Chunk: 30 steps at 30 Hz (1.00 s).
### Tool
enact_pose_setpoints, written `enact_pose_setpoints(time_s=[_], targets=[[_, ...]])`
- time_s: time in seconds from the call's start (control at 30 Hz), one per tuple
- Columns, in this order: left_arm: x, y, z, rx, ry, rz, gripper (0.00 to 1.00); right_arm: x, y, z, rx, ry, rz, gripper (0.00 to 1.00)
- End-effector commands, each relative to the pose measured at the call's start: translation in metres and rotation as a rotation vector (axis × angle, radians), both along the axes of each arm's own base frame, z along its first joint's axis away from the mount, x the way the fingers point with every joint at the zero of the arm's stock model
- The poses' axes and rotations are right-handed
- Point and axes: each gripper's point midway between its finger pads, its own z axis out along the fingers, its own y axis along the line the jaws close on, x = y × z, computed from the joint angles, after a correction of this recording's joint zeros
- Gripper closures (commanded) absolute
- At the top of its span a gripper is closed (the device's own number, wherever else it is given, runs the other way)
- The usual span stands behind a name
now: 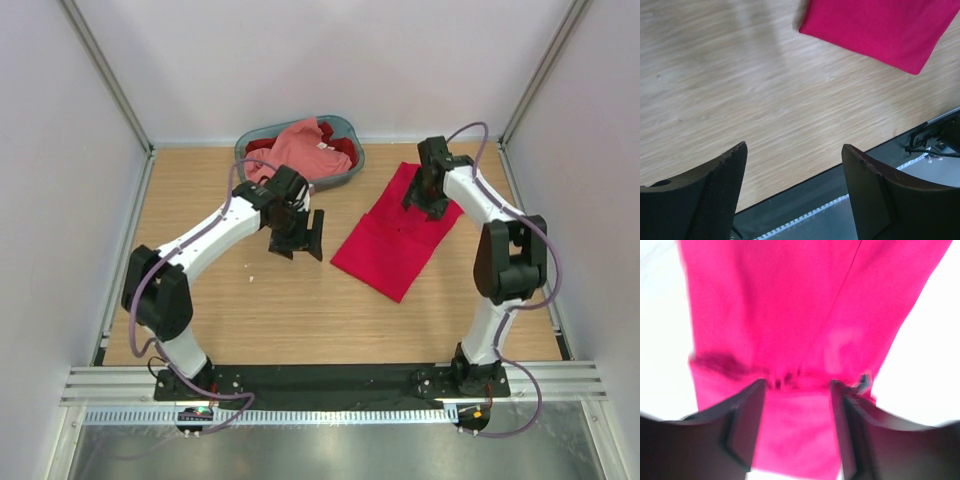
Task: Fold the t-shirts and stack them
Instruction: Fold the tshirt
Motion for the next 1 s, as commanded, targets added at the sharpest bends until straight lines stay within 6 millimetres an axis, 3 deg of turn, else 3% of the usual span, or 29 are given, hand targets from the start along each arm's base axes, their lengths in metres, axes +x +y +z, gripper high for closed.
enact_pose_setpoints(time_s=[0.0,0.03,0.07,0.17,0.2,0.23,0.3,0.33,0.4,0.43,0.7,0.97], targets=[[0.027,-0.023,0.006,-0.049,-0.054,-0.060,0.22,-0.046,0.026,0.052,0.109,-0.049,0.123,0.36],[0.030,-0.028,0.002,-0.055,-0.041,-0.068,0.21,-0.071,0.039,0.034,0.195,0.015,0.142,0.33],[0.033,-0.033,-0.011,-0.054,-0.005,-0.076,0.21,-0.083,0.043,0.032,0.229,0.021,0.153,0.32],[0.046,-0.046,-0.018,-0.084,0.024,-0.093,0.22,-0.128,0.045,0.019,0.273,0.044,0.164,0.25],[0.051,-0.050,-0.028,-0.080,0.044,-0.097,0.22,-0.133,0.047,0.026,0.297,-0.010,0.173,0.22],[0.053,-0.053,-0.032,-0.086,0.051,-0.100,0.23,-0.155,0.046,0.005,0.311,0.047,0.169,0.22],[0.056,-0.057,-0.047,-0.083,0.086,-0.113,0.23,-0.169,0.052,-0.006,0.367,0.051,0.160,0.21],[0.060,-0.059,-0.048,-0.087,0.085,-0.117,0.23,-0.188,0.050,-0.021,0.378,0.083,0.147,0.21],[0.062,-0.063,-0.060,-0.089,0.106,-0.131,0.25,-0.193,0.053,-0.029,0.408,0.064,0.116,0.22],[0.064,-0.065,-0.060,-0.097,0.107,-0.140,0.26,-0.206,0.052,-0.044,0.418,0.093,0.100,0.23],[0.071,-0.073,-0.078,-0.121,0.111,-0.173,0.32,-0.220,0.062,-0.075,0.530,0.071,-0.007,0.38],[0.075,-0.080,-0.087,-0.139,0.124,-0.171,0.34,-0.220,0.044,-0.083,0.438,0.057,-0.088,0.41]])
